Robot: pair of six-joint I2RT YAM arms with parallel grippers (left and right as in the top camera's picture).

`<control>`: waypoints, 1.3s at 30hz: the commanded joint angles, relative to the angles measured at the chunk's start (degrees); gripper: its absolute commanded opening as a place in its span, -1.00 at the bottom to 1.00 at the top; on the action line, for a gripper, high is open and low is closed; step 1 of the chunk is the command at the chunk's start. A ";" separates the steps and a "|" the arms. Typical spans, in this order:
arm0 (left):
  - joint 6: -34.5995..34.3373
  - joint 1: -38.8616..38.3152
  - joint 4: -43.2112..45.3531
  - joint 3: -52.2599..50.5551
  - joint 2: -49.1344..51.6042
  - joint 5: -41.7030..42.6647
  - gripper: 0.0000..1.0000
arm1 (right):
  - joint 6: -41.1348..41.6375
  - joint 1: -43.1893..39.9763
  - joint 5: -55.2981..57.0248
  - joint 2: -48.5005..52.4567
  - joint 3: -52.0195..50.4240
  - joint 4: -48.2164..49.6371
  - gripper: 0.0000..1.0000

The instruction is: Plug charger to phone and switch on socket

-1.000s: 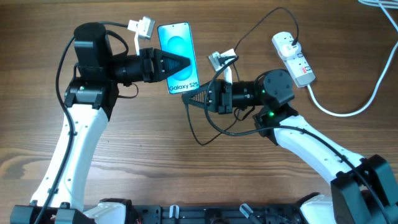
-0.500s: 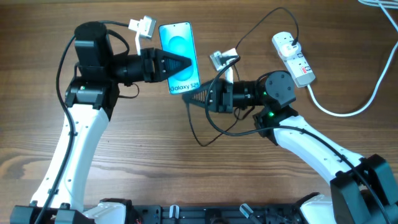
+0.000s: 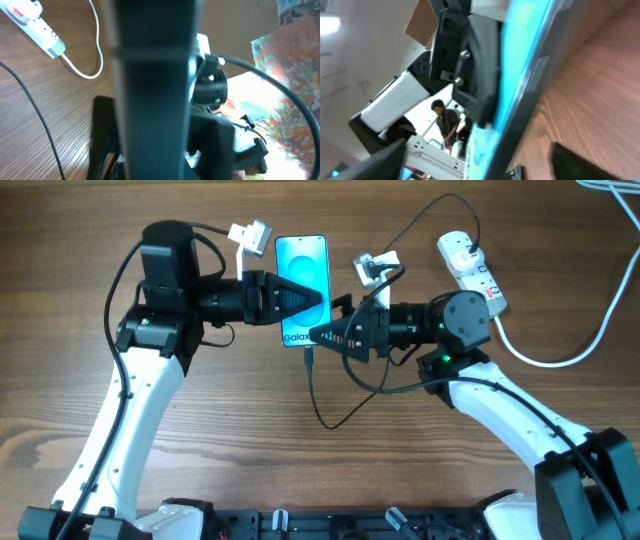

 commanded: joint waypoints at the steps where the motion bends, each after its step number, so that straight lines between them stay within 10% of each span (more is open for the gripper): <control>1: 4.31 -0.35 -0.37 0.04 -0.68 2.12 -0.92 | -0.92 -0.90 -1.79 0.11 0.68 -2.08 0.26; 5: 4.37 -0.35 0.04 0.04 -0.68 1.25 -0.92 | -0.85 -0.66 -2.49 0.15 0.63 -3.43 0.19; 18: 5.35 -2.47 0.02 0.04 -0.68 -2.89 -0.92 | -0.44 1.05 -2.73 0.15 0.63 -3.43 -0.91; 26: 5.42 -1.38 -5.03 0.04 -0.68 -18.45 -0.20 | 0.83 0.11 0.17 0.15 0.63 -3.93 -0.91; 39: 8.31 4.46 -23.21 0.04 -0.68 -47.28 0.29 | -38.86 -1.81 28.52 2.12 0.63 -58.60 -0.92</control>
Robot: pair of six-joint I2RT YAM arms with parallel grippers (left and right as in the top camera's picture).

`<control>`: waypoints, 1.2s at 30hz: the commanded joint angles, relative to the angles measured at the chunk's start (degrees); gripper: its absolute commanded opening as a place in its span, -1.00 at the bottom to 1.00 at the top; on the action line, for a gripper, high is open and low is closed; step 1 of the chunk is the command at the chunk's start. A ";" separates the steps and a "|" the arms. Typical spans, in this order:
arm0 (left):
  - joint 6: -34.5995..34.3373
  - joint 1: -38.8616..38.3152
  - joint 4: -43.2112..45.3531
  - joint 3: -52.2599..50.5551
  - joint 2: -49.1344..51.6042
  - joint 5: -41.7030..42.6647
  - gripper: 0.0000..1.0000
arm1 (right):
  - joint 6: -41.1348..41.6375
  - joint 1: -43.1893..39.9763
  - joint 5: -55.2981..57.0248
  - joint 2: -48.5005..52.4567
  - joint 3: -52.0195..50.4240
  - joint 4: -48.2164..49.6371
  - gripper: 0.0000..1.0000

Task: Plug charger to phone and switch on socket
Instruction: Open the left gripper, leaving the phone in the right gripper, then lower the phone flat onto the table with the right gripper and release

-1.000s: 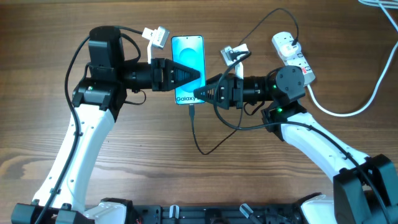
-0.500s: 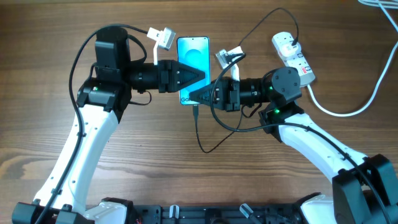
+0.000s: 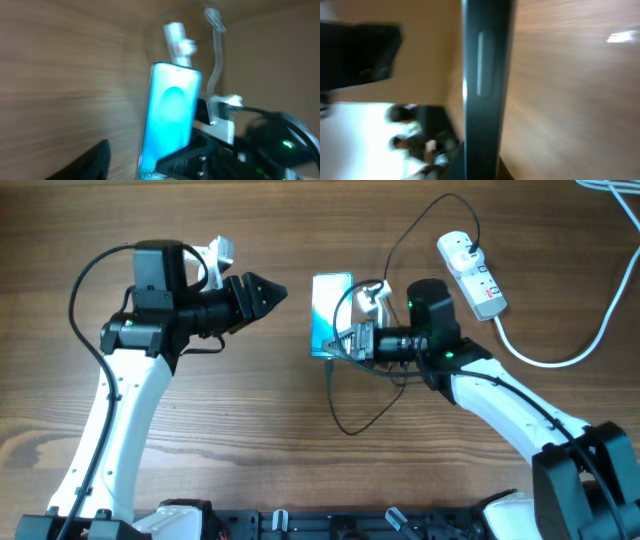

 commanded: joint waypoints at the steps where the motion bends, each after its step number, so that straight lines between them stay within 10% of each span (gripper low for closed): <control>1: 1.27 0.31 -4.02 -0.04 -0.09 -14.12 0.31 | -17.16 -0.63 16.92 0.79 0.57 -5.46 -0.91; 7: 1.29 -0.52 -8.48 -0.04 0.39 -28.35 0.35 | -31.89 -2.56 38.38 1.81 0.57 -13.11 -0.92; 13: 1.07 -0.66 -8.22 -0.04 4.70 -33.79 0.99 | -34.45 -3.08 38.29 9.35 0.70 -12.68 -0.91; 22: 1.09 -0.66 -9.46 -0.04 7.41 -33.81 1.00 | -38.53 -8.96 19.47 9.46 0.70 -13.92 -0.91; 36: 1.11 -0.66 -9.46 -0.04 7.41 -33.81 1.00 | -8.57 -3.82 8.41 17.68 0.70 7.65 -0.91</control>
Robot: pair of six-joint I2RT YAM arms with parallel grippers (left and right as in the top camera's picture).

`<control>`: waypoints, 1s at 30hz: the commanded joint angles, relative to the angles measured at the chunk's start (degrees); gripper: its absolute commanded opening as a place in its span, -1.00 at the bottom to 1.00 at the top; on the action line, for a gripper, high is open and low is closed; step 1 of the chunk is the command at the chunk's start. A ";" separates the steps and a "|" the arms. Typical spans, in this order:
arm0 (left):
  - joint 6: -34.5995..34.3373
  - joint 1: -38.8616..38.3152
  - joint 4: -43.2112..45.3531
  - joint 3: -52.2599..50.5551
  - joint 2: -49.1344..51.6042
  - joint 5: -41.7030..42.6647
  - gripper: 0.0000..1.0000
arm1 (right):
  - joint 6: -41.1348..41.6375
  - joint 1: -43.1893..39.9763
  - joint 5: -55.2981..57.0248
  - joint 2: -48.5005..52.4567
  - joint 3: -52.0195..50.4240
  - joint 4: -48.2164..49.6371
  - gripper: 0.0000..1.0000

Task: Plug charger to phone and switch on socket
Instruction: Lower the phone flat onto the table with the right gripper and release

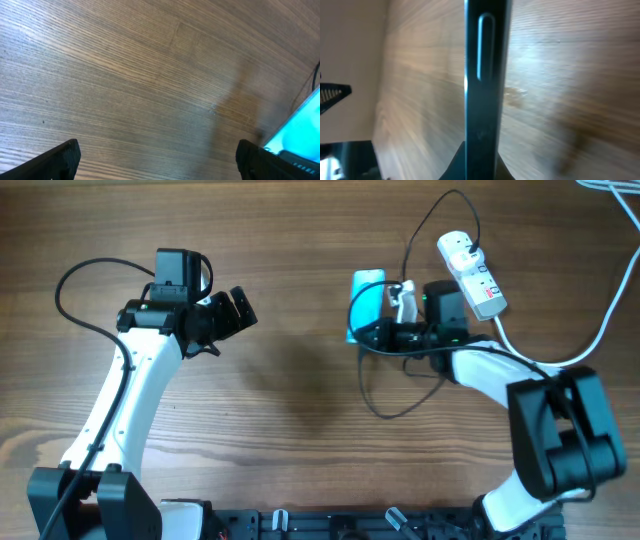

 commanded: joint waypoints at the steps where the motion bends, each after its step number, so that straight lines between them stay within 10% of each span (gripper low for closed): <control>1: 0.46 -0.31 0.02 -0.04 0.42 -0.72 1.00 | 7.19 4.76 -1.90 4.44 0.63 4.81 -0.92; 10: 0.46 -0.31 0.02 -0.04 0.42 -0.72 1.00 | 9.31 11.80 -0.46 10.88 0.63 9.38 -0.90; 30: 0.46 -0.31 0.02 -0.04 0.42 -0.72 1.00 | 10.84 11.74 6.75 9.25 2.75 3.93 0.18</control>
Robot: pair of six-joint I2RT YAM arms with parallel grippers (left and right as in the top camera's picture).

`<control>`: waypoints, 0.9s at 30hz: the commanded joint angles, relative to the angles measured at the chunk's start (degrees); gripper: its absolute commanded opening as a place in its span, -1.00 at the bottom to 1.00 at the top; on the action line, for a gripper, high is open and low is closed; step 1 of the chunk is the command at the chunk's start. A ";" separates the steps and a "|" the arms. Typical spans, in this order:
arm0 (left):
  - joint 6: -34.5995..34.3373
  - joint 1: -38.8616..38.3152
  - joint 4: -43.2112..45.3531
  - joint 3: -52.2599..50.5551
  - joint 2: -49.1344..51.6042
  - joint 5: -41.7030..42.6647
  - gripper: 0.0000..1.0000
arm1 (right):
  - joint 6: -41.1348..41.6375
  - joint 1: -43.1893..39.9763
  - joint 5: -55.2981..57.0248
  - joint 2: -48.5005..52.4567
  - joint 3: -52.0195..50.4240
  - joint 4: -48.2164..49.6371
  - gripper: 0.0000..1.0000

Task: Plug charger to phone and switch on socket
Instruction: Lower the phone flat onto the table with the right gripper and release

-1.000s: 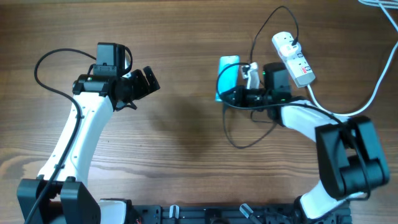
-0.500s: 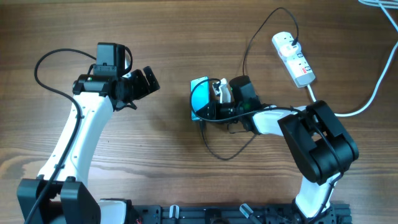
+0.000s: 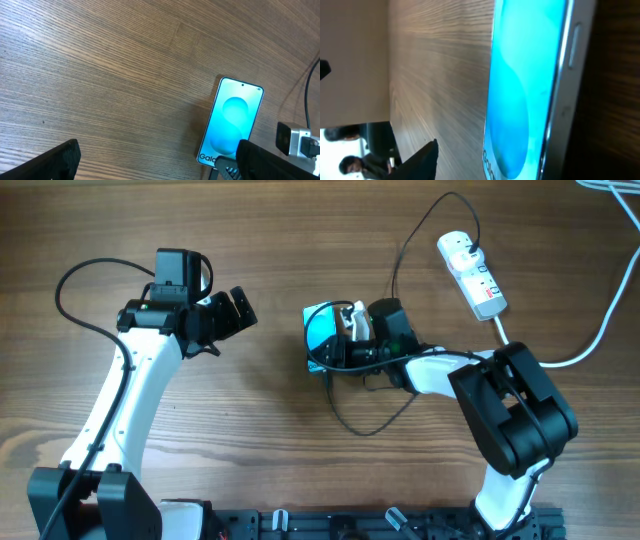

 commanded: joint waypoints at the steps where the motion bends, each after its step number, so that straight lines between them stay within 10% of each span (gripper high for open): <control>1: 0.44 -0.31 0.00 -0.04 0.42 -0.74 1.00 | -1.55 -0.04 7.67 -0.70 1.42 -6.62 0.24; 14: 0.46 -0.31 0.00 -0.04 0.42 -0.74 1.00 | -6.60 -0.02 14.69 -4.09 3.98 -15.63 0.47; 27: 0.46 -0.31 0.00 -0.04 0.42 -0.74 1.00 | -20.55 -1.40 16.68 -5.90 24.30 -52.30 0.61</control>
